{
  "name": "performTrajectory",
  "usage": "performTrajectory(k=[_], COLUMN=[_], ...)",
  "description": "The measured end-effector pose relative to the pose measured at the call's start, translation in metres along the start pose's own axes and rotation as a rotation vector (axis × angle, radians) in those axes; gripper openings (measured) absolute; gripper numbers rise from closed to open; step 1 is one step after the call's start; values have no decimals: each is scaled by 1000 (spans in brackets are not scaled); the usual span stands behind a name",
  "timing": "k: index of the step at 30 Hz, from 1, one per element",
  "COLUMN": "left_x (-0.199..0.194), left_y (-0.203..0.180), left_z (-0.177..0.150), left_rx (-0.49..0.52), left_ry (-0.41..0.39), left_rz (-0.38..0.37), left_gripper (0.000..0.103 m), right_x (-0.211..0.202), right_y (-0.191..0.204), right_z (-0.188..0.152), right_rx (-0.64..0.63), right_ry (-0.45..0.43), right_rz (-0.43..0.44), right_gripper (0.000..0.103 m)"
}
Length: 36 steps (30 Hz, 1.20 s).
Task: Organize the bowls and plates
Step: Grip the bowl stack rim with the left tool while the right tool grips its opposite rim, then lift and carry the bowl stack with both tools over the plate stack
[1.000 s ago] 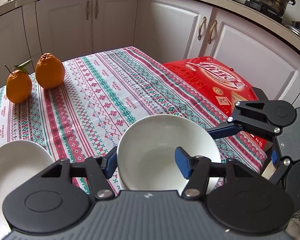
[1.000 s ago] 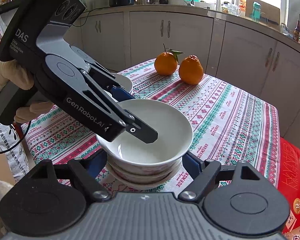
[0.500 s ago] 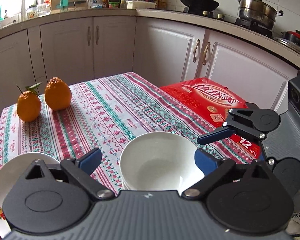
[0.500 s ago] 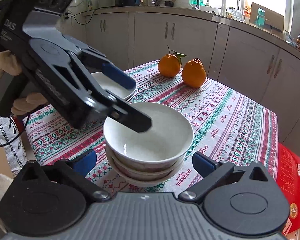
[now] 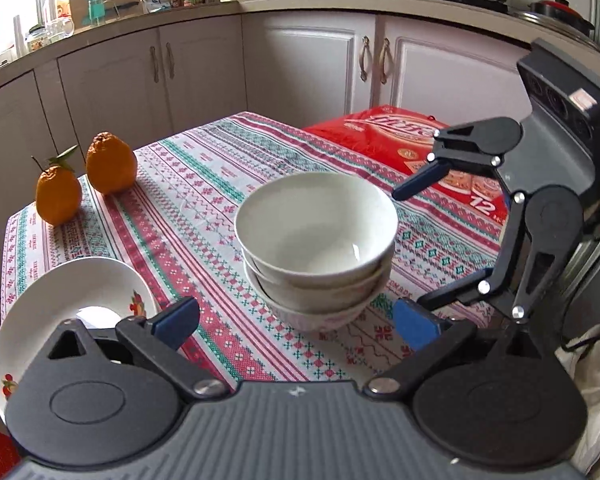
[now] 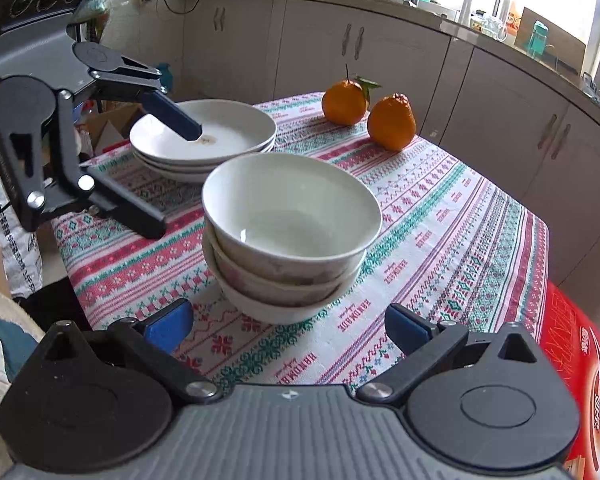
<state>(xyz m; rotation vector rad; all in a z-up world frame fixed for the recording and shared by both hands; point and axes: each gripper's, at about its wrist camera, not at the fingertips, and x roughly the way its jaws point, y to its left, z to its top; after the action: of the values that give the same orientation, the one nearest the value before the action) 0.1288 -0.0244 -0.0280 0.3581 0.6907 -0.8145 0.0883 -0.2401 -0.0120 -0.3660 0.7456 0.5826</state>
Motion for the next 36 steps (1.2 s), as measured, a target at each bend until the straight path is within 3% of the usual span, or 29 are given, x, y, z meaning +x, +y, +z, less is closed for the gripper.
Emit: performTrajectory(k=[8, 23, 26, 34, 36], left_x=[27, 59, 62, 68, 69], left_y=[-4, 9, 12, 16, 17], left_z=[-12, 0, 3, 7, 8], left_rx=[68, 187, 213, 254, 257], left_ry=[36, 109, 124, 153, 161], left_rz=[-43, -142, -176, -242, -259], left_gripper=[102, 100, 95, 93, 87], right_x=[17, 47, 50, 63, 64], right_y=[-8, -22, -25, -30, -30], right_z=[-2, 15, 20, 26, 27], right_rx=[-44, -195, -225, -264, -266], right_ry=[32, 59, 68, 103, 108], right_rz=[13, 144, 185, 236, 249], right_gripper=[103, 103, 103, 102, 102])
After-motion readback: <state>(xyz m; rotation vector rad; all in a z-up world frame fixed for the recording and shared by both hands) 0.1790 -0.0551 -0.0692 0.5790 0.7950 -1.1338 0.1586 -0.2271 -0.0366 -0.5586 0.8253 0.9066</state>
